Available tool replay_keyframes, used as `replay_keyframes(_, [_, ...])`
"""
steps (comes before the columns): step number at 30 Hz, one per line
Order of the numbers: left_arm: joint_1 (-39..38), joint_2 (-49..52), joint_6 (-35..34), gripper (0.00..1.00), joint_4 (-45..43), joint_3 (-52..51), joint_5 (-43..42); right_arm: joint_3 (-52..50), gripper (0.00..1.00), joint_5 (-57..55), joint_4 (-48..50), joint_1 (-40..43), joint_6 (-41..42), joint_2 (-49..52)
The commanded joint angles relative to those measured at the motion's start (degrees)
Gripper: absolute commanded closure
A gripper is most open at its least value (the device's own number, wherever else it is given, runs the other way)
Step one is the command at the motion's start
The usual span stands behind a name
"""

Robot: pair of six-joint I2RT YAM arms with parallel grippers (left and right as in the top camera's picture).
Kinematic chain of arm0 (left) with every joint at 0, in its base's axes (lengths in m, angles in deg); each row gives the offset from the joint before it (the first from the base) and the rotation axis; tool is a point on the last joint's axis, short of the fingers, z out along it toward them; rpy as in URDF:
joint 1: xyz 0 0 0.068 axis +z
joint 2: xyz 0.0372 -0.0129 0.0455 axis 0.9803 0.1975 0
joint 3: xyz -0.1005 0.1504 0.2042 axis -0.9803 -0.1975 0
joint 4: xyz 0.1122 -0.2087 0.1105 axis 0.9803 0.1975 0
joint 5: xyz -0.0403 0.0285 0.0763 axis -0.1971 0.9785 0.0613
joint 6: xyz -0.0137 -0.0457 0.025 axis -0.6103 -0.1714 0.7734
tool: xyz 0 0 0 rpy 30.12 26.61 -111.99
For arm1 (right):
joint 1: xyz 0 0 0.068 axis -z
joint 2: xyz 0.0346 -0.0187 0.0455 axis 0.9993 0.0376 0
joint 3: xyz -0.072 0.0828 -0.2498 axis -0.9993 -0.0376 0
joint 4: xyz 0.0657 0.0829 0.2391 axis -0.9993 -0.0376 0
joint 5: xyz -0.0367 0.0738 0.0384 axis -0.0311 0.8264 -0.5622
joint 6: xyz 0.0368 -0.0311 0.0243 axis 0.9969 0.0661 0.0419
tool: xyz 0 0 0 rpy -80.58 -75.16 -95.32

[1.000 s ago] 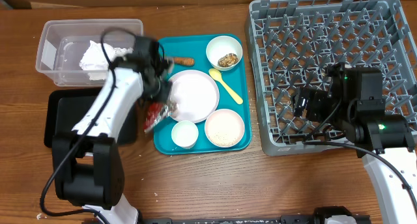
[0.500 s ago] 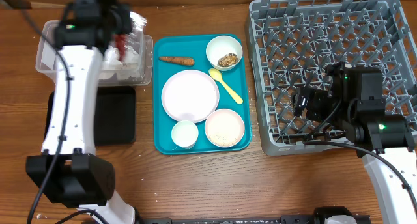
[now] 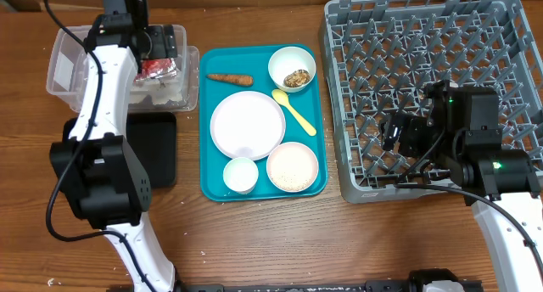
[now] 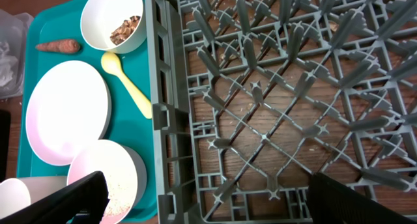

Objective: Sort waste into correct bins and load items into the dishwasher
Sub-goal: 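Grasp the carrot on the teal tray with the left gripper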

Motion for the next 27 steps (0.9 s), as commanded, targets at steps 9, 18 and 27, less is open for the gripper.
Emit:
replay_keyframes(9, [-14.25,-1.40,-22.27,0.00,13.33,12.79,-1.70,1.62,0.00,0.35,0.33,-0.22,-0.20,-0.11])
replay_keyframes(18, [-16.13,13.25,-41.40,0.04,15.72,12.81,-3.26,1.60,0.00,0.37,-0.90,-0.22,-0.20,-0.11])
replay_keyframes(27, [-16.02,19.21,-42.42,0.14,14.82,12.79,-3.89,1.60,0.00,0.35,-2.03,-0.22,-0.20,-0.11])
